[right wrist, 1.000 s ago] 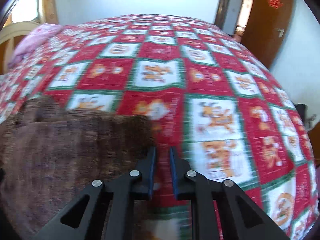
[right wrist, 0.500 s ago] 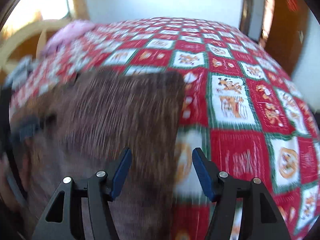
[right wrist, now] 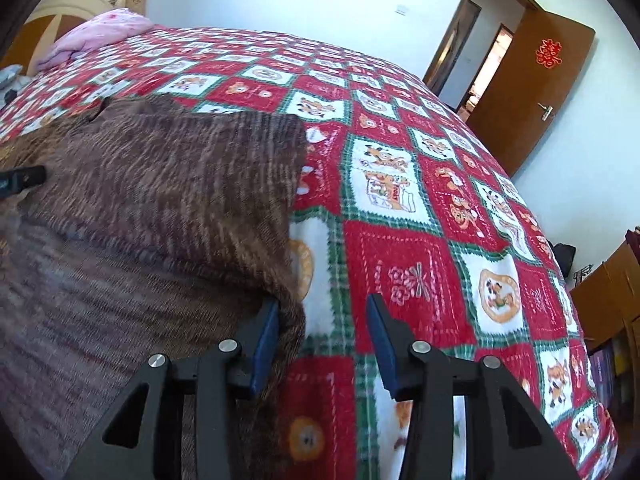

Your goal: Fold small clothes

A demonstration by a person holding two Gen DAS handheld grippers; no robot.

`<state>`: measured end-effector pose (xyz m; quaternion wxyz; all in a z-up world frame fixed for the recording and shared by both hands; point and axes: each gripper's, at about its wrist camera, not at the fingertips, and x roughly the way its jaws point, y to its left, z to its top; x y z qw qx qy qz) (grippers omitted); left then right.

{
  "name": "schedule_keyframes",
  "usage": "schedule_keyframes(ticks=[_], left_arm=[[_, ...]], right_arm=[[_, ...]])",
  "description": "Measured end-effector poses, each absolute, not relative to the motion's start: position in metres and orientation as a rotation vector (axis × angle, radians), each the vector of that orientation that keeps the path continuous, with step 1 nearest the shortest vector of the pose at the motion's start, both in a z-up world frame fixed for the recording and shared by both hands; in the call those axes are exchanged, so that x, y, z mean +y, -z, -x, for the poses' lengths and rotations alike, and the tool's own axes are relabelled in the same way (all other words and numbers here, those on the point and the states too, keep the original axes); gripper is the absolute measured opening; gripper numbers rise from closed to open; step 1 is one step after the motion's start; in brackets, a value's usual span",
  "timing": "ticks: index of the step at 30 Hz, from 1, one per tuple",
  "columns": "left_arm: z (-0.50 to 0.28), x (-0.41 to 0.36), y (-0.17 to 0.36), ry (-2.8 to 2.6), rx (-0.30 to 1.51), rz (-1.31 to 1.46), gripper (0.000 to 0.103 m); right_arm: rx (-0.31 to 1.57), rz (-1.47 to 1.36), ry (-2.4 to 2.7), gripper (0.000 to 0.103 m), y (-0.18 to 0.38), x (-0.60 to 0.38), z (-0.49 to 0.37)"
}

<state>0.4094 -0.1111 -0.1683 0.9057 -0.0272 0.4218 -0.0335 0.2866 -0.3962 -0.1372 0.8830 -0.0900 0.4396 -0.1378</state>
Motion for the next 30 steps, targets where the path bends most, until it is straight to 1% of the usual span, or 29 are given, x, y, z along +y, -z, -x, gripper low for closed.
schedule_keyframes(ticks=[4,8,13,16,17,18,20,24,25,27,30], left_arm=[[-0.408,-0.111,0.168,0.08,0.866,0.064,0.103],[-0.409,-0.112,0.169,0.086,0.866,0.059,0.103],[-0.409,-0.108,0.169,0.092,0.864,0.085,0.103],[-0.408,-0.107,0.169,0.098,0.862,0.095,0.103],[-0.408,-0.107,0.169,0.099,0.861,0.098,0.103],[-0.408,-0.107,0.169,0.099,0.863,0.099,0.103],[-0.408,-0.107,0.169,0.103,0.862,0.102,0.103],[-0.408,-0.105,0.169,0.108,0.858,0.111,0.103],[-0.408,-0.105,0.168,0.11,0.858,0.113,0.103],[-0.408,-0.104,0.168,0.111,0.856,0.118,0.103],[-0.408,-0.104,0.168,0.111,0.854,0.123,0.103]], right_arm=[[0.84,0.134,0.237,0.047,0.112,-0.39,-0.278],[0.802,0.042,0.192,0.047,0.097,-0.396,-0.312],[0.891,-0.038,0.14,0.047,0.122,-0.4,-0.382],[0.954,0.087,0.22,0.047,0.141,-0.392,-0.403],[0.965,0.113,0.281,0.051,0.146,-0.399,-0.406],[0.97,0.061,0.311,0.062,0.147,-0.412,-0.409],[0.983,-0.026,0.342,0.064,0.146,-0.432,-0.409],[0.948,0.042,0.402,0.064,0.136,-0.433,-0.397],[0.914,0.042,0.409,0.064,0.128,-0.429,-0.388],[0.855,0.007,0.308,0.064,0.114,-0.415,-0.371],[0.84,0.047,0.133,0.064,0.111,-0.379,-0.353]])
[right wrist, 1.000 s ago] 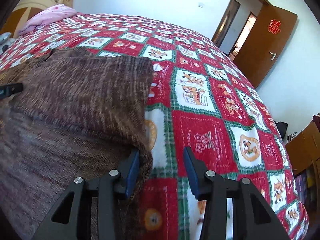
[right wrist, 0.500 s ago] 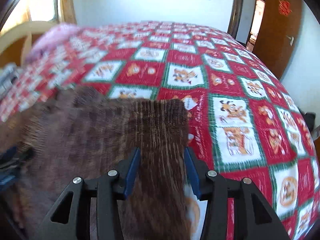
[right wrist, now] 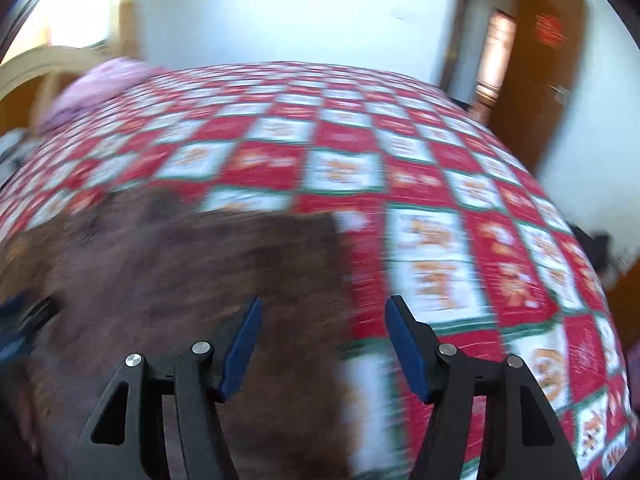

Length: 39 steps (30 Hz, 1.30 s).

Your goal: Fold small clothes

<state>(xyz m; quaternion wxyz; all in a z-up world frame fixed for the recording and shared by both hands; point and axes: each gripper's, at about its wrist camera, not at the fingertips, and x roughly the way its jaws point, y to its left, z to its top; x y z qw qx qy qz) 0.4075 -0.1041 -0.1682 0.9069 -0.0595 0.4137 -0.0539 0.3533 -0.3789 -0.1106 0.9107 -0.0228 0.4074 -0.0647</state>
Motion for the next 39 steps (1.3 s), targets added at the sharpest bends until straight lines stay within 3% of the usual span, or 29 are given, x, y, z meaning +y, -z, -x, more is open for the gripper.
schedule_keyframes(ticks=[4,11,18,21,24,27,34,39], left_arm=[[-0.407,-0.103,0.168,0.11,0.856,0.124,0.103],[-0.406,-0.102,0.168,0.105,0.858,0.131,0.103],[-0.408,-0.1,0.169,0.117,0.864,0.15,0.103],[-0.404,-0.096,0.168,0.099,0.861,0.158,0.103],[-0.392,-0.08,0.168,0.04,0.861,0.203,0.103],[-0.373,-0.065,0.167,0.047,0.84,0.241,0.103],[-0.339,-0.066,0.164,0.174,0.893,0.078,0.103],[-0.311,-0.018,0.143,0.045,0.811,0.017,0.103]], right_arm=[[0.961,0.055,0.109,0.064,0.141,-0.373,-0.352],[0.929,0.017,0.27,0.064,0.129,-0.394,-0.338],[0.857,-0.129,-0.069,0.064,0.112,-0.331,-0.342],[0.944,-0.085,-0.199,0.065,0.142,-0.294,-0.351],[0.866,0.096,-0.17,0.067,0.155,-0.26,-0.332],[0.855,0.084,-0.164,0.068,0.155,-0.265,-0.333],[0.829,0.06,-0.166,0.068,0.154,-0.263,-0.328],[0.814,0.038,-0.172,0.069,0.153,-0.266,-0.327]])
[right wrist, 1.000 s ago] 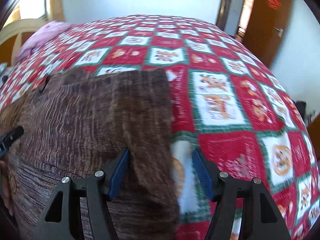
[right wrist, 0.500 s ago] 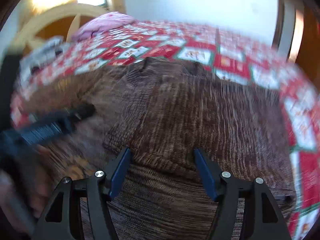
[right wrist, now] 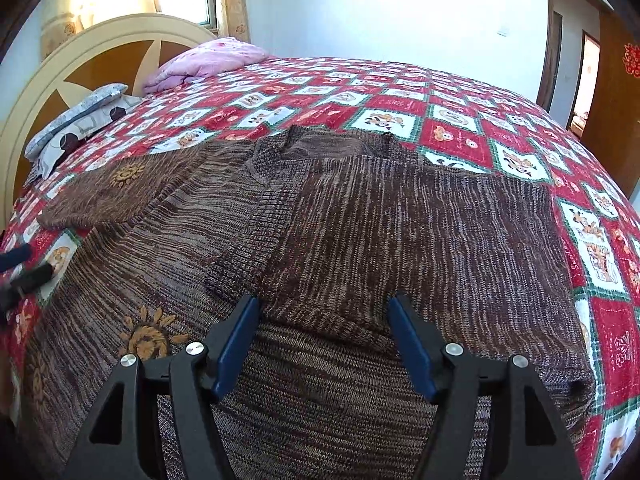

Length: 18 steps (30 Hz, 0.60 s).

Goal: Fold small clothes
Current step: 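Move the left tool to the other sleeve and grasp its cuff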

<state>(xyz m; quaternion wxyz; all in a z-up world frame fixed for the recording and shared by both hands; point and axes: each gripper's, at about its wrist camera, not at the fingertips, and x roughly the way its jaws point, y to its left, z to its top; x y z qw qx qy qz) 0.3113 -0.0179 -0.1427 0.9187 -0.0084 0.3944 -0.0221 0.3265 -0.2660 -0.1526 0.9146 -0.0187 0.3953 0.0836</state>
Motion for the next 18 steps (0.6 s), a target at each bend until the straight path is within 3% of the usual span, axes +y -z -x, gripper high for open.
schedule_keyframes(ticks=[7,10,13,18], left_arm=[[-0.317,0.111,0.133,-0.247,0.807,0.188,0.103],[-0.318,0.158,0.14,-0.315,0.819,0.346,0.097],[-0.321,0.18,0.15,-0.285,0.824,0.512,0.084],[-0.329,0.183,0.159,-0.207,0.797,0.648,0.084]], right_arm=[[0.795,0.032,-0.168,0.07,0.151,-0.267,-0.324],[0.787,0.028,-0.164,0.07,0.151,-0.268,-0.321],[0.783,0.023,-0.162,0.07,0.151,-0.269,-0.321],[0.778,0.019,-0.159,0.07,0.15,-0.27,-0.32]])
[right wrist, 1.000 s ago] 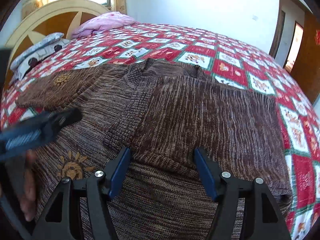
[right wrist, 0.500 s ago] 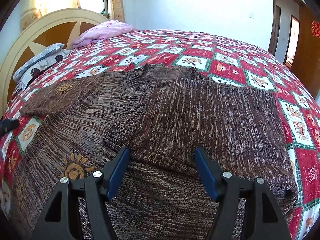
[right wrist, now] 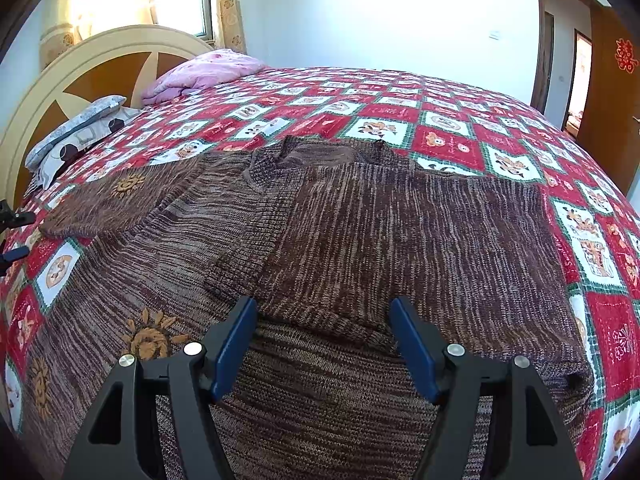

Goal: Fold small clothes
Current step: 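Move the left tool to the other sleeve and grasp its cuff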

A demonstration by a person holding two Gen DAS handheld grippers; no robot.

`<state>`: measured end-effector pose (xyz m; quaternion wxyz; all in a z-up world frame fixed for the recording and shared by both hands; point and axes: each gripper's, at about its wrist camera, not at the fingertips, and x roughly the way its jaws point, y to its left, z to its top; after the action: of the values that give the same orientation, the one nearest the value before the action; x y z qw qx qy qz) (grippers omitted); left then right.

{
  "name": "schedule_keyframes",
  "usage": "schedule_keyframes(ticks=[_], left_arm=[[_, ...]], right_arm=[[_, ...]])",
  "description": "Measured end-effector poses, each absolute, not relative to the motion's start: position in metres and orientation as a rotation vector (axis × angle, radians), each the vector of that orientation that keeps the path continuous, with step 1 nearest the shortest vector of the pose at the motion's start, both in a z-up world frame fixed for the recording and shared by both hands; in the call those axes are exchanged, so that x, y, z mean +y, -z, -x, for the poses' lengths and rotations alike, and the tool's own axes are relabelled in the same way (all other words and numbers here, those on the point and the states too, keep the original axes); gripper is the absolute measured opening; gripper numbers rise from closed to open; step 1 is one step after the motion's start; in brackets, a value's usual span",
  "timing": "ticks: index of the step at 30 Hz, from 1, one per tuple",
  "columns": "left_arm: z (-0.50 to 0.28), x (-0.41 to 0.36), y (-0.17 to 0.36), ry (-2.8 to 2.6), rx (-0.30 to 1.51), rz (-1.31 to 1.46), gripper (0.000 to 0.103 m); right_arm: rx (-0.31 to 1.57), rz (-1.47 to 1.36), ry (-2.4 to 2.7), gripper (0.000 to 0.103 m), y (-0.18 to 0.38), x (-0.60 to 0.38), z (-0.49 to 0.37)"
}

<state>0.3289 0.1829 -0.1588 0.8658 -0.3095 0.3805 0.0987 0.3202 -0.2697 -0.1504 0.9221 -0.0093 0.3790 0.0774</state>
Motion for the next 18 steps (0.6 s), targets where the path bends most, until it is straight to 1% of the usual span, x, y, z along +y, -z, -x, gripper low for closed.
schedule_keyframes(ticks=[2,6,10,15,18], left_arm=[[-0.338,0.181,0.16,-0.177,0.794,0.663,0.078],[-0.349,0.191,0.164,-0.132,0.761,0.762,0.075],[-0.357,0.201,0.168,-0.088,0.728,0.849,0.075],[-0.367,0.203,0.167,-0.086,0.681,0.85,0.075],[-0.377,0.2,0.168,-0.097,0.694,0.811,0.075]], right_arm=[[0.777,0.018,-0.158,0.07,0.15,-0.27,-0.32],[0.775,0.017,-0.156,0.07,0.15,-0.27,-0.32],[0.773,0.019,-0.152,0.071,0.15,-0.27,-0.32],[0.775,0.02,-0.152,0.071,0.15,-0.27,-0.32],[0.773,0.021,-0.147,0.071,0.15,-0.27,-0.32]])
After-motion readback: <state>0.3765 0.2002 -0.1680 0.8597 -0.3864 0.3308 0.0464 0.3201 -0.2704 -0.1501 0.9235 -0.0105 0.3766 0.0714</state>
